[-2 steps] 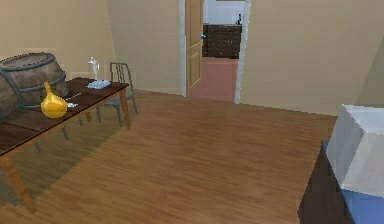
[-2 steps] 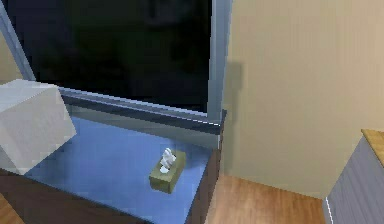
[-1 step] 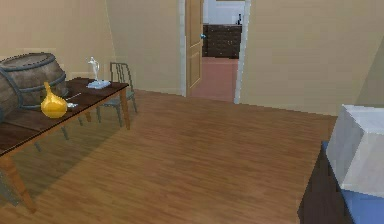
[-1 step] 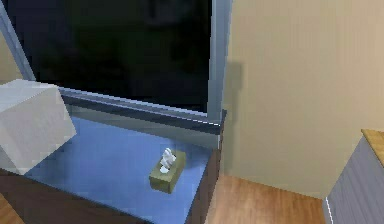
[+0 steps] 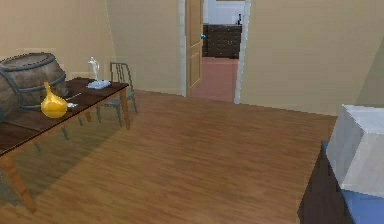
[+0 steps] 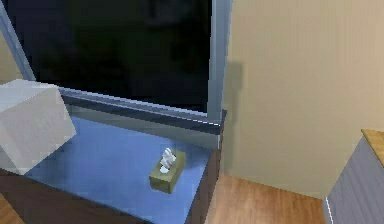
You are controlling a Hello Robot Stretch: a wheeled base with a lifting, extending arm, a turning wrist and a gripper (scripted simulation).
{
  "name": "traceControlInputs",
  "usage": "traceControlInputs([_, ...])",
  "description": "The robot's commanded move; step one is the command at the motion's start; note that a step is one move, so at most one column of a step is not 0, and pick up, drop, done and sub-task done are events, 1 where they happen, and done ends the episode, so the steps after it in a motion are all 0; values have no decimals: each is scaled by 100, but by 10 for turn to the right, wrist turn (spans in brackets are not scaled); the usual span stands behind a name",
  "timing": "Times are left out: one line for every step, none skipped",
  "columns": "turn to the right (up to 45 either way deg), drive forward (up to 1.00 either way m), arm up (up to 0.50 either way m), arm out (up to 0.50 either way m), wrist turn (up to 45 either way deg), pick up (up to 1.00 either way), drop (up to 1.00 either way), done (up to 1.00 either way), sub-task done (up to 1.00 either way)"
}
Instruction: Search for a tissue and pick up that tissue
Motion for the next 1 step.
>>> traceControlInputs([0, 0, 0, 26, 0, 0, 0, 0, 0])
